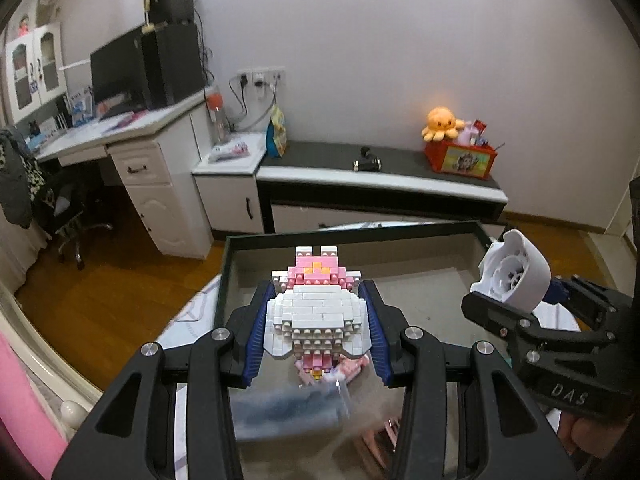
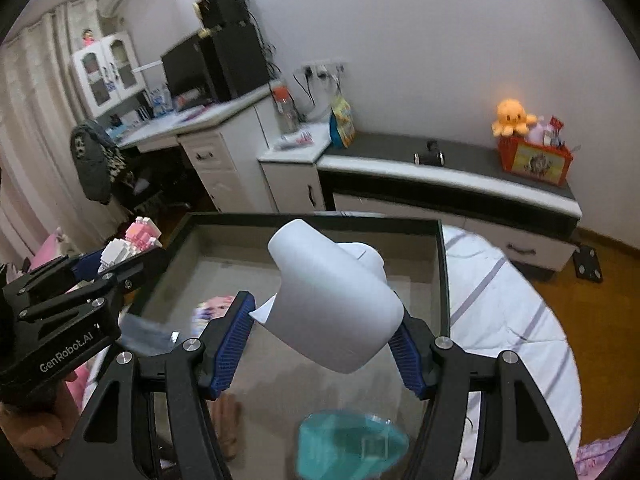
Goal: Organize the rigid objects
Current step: 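Lower the white block figure and white cup into the tray and open both tools, then withdraw both tools from the tray back over the table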
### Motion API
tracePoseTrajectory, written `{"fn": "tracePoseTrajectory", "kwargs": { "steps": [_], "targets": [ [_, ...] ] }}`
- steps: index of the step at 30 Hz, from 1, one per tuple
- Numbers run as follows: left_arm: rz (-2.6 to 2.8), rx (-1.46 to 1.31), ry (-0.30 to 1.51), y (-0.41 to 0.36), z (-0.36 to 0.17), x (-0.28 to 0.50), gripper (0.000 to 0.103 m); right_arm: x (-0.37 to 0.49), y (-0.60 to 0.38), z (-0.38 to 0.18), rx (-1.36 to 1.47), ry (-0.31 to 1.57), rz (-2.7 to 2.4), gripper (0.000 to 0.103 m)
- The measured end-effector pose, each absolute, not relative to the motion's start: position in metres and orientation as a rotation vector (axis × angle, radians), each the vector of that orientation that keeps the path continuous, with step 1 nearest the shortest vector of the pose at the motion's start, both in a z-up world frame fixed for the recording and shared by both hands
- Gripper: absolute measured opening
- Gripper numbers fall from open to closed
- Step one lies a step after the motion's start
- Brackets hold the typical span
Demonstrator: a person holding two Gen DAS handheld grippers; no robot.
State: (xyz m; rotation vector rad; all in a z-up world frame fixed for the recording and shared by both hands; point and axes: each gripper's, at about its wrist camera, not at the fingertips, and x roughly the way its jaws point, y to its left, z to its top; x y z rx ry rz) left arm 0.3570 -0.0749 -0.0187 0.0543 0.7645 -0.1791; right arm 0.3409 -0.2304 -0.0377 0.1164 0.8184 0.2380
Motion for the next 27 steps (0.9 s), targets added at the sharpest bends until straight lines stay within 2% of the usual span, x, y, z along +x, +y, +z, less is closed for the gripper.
{"fn": "tracePoseTrajectory", "kwargs": {
  "steps": [7, 8, 9, 10, 11, 12, 15, 17, 20, 27],
  "targets": [
    [-0.191, 0.063, 0.865, -0.082, -0.047, 0.379, 0.045, 0.356, -0.23, -0.053, 0.095, 0.888, 0.214, 0.067],
    [-0.189, 0.065, 0.867, -0.082, -0.048, 0.38, 0.051, 0.357, -0.23, -0.053, 0.095, 0.892, 0.212, 0.067],
    [-0.183, 0.067, 0.863, -0.081, -0.048, 0.379, 0.064, 0.357, -0.23, -0.054, 0.091, 0.905, 0.211, 0.068],
    [-0.174, 0.07, 0.854, -0.08, -0.047, 0.377, 0.073, 0.357, -0.23, -0.055, 0.088, 0.912, 0.212, 0.069],
    [-0.16, 0.072, 0.838, -0.079, -0.044, 0.374, 0.087, 0.358, -0.231, -0.055, 0.085, 0.914, 0.212, 0.079],
    [-0.145, 0.077, 0.821, -0.077, -0.042, 0.371, 0.091, 0.357, -0.231, -0.055, 0.084, 0.913, 0.205, 0.084],
    [-0.129, 0.073, 0.788, -0.07, -0.033, 0.361, 0.1, 0.351, -0.234, -0.048, 0.104, 0.903, 0.194, 0.089],
    [-0.135, 0.054, 0.768, -0.063, -0.026, 0.35, 0.103, 0.343, -0.234, -0.041, 0.096, 0.891, 0.176, 0.09],
    [-0.129, 0.045, 0.732, -0.053, -0.015, 0.33, 0.103, 0.331, -0.233, -0.031, 0.1, 0.866, 0.158, 0.103],
    [-0.114, 0.017, 0.676, -0.032, 0.006, 0.272, 0.103, 0.281, -0.232, -0.002, 0.13, 0.775, 0.146, 0.103]
  ]
}}
